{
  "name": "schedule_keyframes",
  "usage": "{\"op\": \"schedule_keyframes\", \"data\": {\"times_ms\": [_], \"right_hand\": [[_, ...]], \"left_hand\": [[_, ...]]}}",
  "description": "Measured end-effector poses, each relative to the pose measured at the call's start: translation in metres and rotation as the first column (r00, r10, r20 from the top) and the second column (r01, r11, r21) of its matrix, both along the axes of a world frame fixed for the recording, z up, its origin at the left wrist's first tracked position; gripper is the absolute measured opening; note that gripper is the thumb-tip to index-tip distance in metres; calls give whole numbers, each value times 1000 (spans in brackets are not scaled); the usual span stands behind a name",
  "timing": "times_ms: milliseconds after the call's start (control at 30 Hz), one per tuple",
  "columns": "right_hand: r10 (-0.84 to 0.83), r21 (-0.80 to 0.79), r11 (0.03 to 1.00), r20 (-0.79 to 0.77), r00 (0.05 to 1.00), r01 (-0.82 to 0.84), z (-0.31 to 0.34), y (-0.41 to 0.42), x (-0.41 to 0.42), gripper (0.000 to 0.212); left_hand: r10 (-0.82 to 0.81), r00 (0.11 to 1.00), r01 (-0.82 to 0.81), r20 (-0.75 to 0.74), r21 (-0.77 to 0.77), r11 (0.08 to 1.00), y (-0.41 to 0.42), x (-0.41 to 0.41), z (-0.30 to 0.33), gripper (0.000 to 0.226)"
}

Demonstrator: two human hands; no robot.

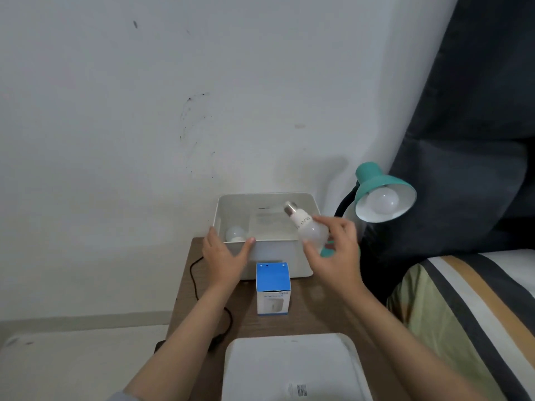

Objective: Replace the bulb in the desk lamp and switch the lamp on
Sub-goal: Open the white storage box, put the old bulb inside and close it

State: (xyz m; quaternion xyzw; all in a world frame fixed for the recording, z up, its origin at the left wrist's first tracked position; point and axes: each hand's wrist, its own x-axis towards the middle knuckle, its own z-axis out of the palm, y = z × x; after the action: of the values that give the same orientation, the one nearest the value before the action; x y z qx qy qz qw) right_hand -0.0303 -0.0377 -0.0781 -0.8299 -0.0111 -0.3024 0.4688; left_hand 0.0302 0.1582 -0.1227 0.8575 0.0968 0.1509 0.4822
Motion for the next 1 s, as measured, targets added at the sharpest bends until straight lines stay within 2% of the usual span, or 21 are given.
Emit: {"op": "schedule_keyframes", "data": {"times_ms": [133, 233, 300, 433, 667, 833, 1000], "right_hand": [[41, -202, 974, -278, 960, -100, 6, 9, 86, 47], [30, -268, 950, -437, 899, -162, -6, 14, 131, 48], [15, -268, 949, -491, 871, -167, -12, 18, 148, 48], [24, -228, 962, -487, 873, -153, -18, 22, 164, 53], [-5, -252, 959, -477, 879, -131, -12, 16, 157, 58], [56, -234, 962, -323, 945, -137, 7, 15, 103, 50], [91, -243, 959, -215, 972, -144, 9, 13, 7, 41]], "left_hand": [[18, 1000, -19, 14, 6, 1000, 0, 2, -1, 100], [22, 999, -23, 29, 29, 999, 0, 3, -2, 98], [17, 999, -18, 42, 30, 999, 1, 5, -4, 98], [19, 998, -21, 56, 27, 999, 1, 5, -7, 98], [17, 999, -17, 51, -8, 1000, 0, 5, -8, 98], [1, 1000, -1, -17, -18, 1000, 4, 4, -1, 99], [-66, 994, 73, -85, 85, 994, 11, 0, 9, 106]]}}
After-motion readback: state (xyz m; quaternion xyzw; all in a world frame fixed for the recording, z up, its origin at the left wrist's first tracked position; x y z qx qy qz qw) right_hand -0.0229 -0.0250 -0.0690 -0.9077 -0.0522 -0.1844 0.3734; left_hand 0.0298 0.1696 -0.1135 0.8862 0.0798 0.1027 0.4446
